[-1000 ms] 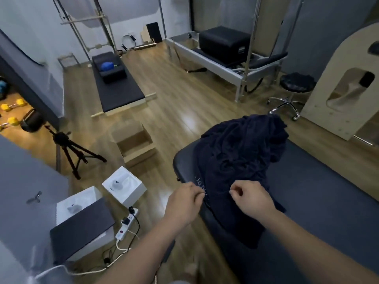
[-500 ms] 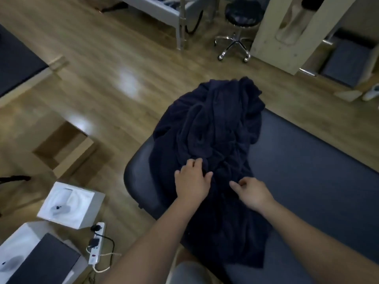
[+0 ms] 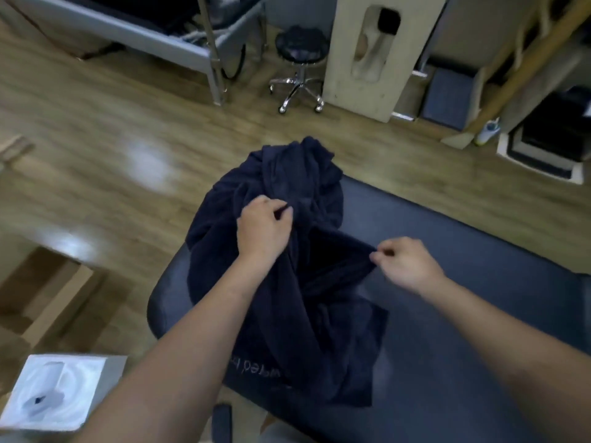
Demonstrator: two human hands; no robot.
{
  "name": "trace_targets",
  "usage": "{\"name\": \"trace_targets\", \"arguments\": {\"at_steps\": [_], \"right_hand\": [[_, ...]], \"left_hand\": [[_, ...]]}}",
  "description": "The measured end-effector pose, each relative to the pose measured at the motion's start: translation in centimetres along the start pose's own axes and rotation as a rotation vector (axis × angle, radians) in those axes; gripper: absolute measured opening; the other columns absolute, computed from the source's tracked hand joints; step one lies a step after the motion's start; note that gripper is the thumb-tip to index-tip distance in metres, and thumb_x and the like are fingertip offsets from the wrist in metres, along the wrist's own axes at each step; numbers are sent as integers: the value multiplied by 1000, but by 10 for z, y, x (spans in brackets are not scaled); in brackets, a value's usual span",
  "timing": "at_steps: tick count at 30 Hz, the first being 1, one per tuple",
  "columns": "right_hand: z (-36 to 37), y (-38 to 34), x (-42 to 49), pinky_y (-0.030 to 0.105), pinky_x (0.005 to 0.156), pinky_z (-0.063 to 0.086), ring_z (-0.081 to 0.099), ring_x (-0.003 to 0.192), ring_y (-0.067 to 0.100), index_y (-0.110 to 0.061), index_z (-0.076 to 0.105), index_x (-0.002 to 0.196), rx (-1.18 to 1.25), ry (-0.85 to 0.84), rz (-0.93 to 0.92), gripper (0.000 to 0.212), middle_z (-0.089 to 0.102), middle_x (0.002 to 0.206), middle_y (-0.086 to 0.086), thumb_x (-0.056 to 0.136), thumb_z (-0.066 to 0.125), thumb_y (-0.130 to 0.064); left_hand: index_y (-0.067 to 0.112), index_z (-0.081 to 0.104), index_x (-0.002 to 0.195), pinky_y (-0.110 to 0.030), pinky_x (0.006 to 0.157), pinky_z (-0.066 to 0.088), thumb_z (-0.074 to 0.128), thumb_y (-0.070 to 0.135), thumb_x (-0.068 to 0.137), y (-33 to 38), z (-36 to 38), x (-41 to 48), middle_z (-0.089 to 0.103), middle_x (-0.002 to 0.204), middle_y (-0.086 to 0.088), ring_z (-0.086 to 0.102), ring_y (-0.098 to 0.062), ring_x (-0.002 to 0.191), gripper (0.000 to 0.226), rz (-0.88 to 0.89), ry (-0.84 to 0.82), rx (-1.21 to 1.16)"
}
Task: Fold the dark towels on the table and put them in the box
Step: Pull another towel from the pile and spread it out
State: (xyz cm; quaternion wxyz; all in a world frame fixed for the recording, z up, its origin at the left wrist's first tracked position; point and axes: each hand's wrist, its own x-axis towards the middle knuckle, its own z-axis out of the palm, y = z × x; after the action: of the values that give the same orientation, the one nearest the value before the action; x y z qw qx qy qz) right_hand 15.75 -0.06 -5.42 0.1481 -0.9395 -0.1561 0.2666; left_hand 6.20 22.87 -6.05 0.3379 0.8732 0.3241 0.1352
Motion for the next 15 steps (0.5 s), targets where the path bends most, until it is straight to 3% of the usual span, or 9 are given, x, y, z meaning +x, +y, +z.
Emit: {"name": "trace_targets", "arguments": {"at_steps": [4, 7, 10, 13, 15], "right_hand": [[-152, 50, -46, 35, 66, 49, 61, 82, 30, -20, 69, 77, -148, 300, 26, 24, 65, 81, 6, 91, 54, -34], [-264, 96, -112, 31, 59, 47, 60, 72, 25, -23, 64, 70, -350, 530, 50, 29, 63, 75, 1, 91, 49, -35], [-363, 146, -197, 32, 65, 46, 57, 79, 27, -27, 63, 75, -482, 790, 115, 22, 60, 84, 2, 88, 48, -36], [-445, 204, -281, 34, 67, 45, 62, 85, 35, -18, 64, 84, -277, 1070, 216, 20, 63, 92, 15, 86, 49, -30], [-476, 253, -325, 31, 63, 46, 62, 68, 33, -7, 61, 87, 10, 1207, 276, 24, 64, 85, 20, 84, 44, -23]], "left_hand": [[15, 78, 102, -24, 80, 42, 63, 24, 92, 106, -47, 17, 66, 90, -2, 63, -24, 90, 20, 225, 199, -121], [13, 77, 105, -30, 87, 46, 63, 25, 92, 200, -93, 4, 72, 101, -10, 65, -29, 99, 23, 423, 307, -98], [11, 76, 107, -33, 91, 45, 63, 24, 93, 284, -139, -21, 73, 109, -13, 64, -31, 107, 23, 555, 386, -53], [9, 76, 106, -31, 85, 44, 62, 25, 94, 344, -179, -42, 74, 109, -14, 65, -30, 107, 24, 580, 450, -108], [7, 75, 105, -30, 81, 49, 63, 27, 92, 373, -200, -55, 74, 101, -16, 68, -30, 99, 27, 555, 520, -244]]}}
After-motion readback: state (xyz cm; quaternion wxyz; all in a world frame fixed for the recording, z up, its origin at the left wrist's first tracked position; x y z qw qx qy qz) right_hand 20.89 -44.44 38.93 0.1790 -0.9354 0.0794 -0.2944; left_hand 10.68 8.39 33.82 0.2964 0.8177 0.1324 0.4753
